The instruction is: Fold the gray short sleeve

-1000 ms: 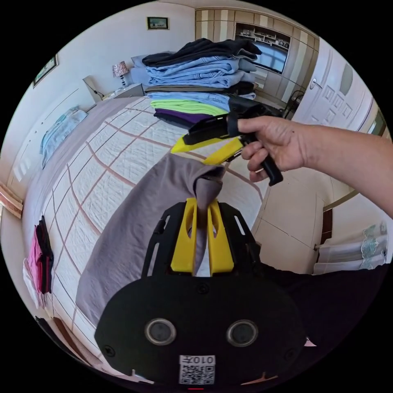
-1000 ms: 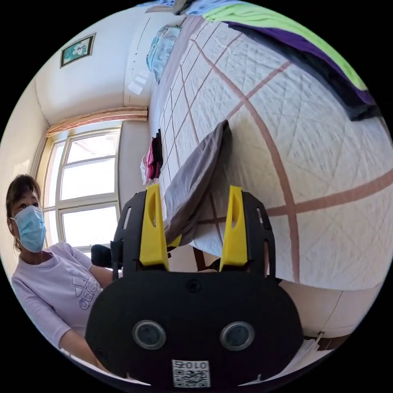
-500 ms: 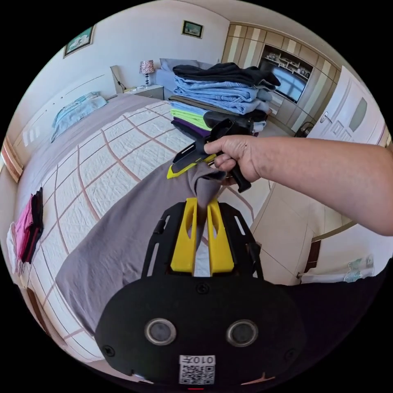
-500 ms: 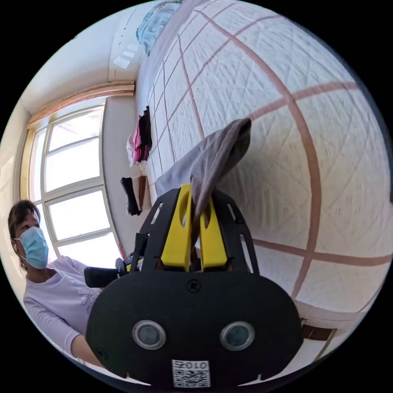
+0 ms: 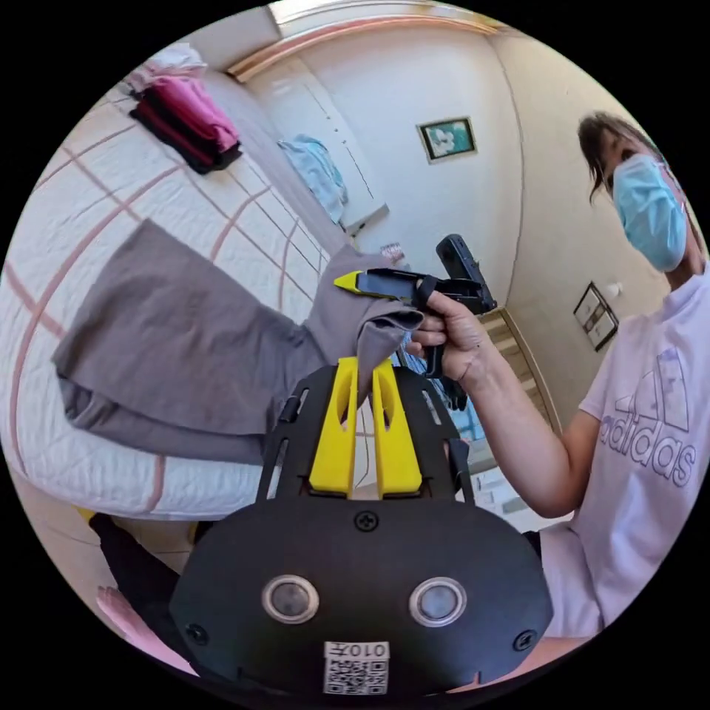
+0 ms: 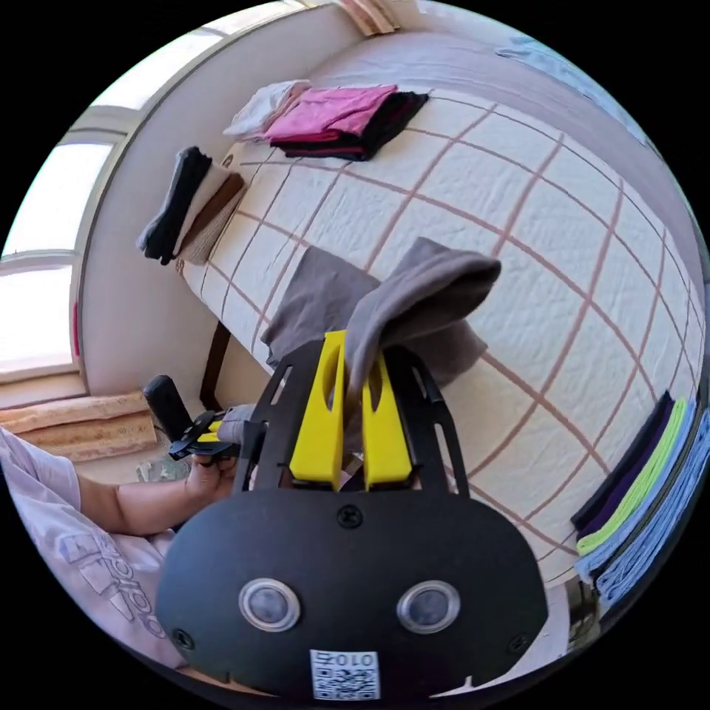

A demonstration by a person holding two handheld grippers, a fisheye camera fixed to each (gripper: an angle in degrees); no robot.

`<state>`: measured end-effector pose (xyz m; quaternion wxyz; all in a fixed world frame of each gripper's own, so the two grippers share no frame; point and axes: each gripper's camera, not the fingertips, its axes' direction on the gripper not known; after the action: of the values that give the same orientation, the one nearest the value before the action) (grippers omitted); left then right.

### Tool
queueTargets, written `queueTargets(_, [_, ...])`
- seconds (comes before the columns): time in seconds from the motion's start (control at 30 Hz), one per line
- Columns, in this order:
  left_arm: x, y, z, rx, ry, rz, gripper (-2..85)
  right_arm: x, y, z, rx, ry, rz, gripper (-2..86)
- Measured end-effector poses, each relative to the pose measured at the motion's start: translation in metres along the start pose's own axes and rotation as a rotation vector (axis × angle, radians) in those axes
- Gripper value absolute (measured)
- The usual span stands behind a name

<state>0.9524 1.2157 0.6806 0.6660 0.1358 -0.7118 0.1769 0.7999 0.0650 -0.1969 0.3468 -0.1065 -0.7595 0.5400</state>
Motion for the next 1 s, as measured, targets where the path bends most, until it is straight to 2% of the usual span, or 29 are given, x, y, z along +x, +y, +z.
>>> queueTargets(0.13, [-0.068, 0.02, -0.078, 0.128, -0.042, -0.175, 0.9, -0.09, -0.094, 0.094, -0.242, 0.09, -0.138, 6.0])
queueTargets(0.23, [-0.123, 0.042, -0.117, 0.218, -0.038, -0.344, 1.1, -0.121, -0.13, 0.131, -0.319, 0.049, -0.187, 7.2])
queueTargets(0.3, [-0.159, 0.057, -0.137, 0.273, 0.041, -0.43, 1.2, -0.128, -0.137, 0.116, -0.282, -0.038, -0.201, 7.7])
queueTargets(0.4, [-0.18, 0.062, -0.15, 0.306, 0.133, -0.457, 1.4, -0.124, -0.131, 0.059, -0.083, -0.099, -0.254, 8.4])
queueTargets(0.5, [-0.189, 0.062, -0.162, 0.316, 0.173, -0.471, 1.6, -0.105, -0.123, 0.026, 0.014, -0.007, -0.35, 10.9])
queueTargets(0.63, [-0.197, 0.062, -0.175, 0.316, 0.201, -0.487, 1.9, -0.089, -0.127, 0.027, -0.079, 0.153, -0.572, 12.5])
queueTargets(0.73, [-0.199, 0.064, -0.184, 0.319, 0.217, -0.478, 2.0, -0.091, -0.136, 0.034, -0.164, 0.128, -0.697, 12.3])
queueTargets(0.9, [-0.202, 0.083, -0.191, 0.382, 0.281, -0.531, 2.0, -0.086, -0.143, 0.044, -0.33, 0.059, -0.741, 10.8])
queueTargets(1.0, [-0.195, 0.081, -0.194, 0.368, 0.28, -0.511, 2.1, -0.076, -0.136, 0.022, -0.305, 0.003, -0.758, 9.6])
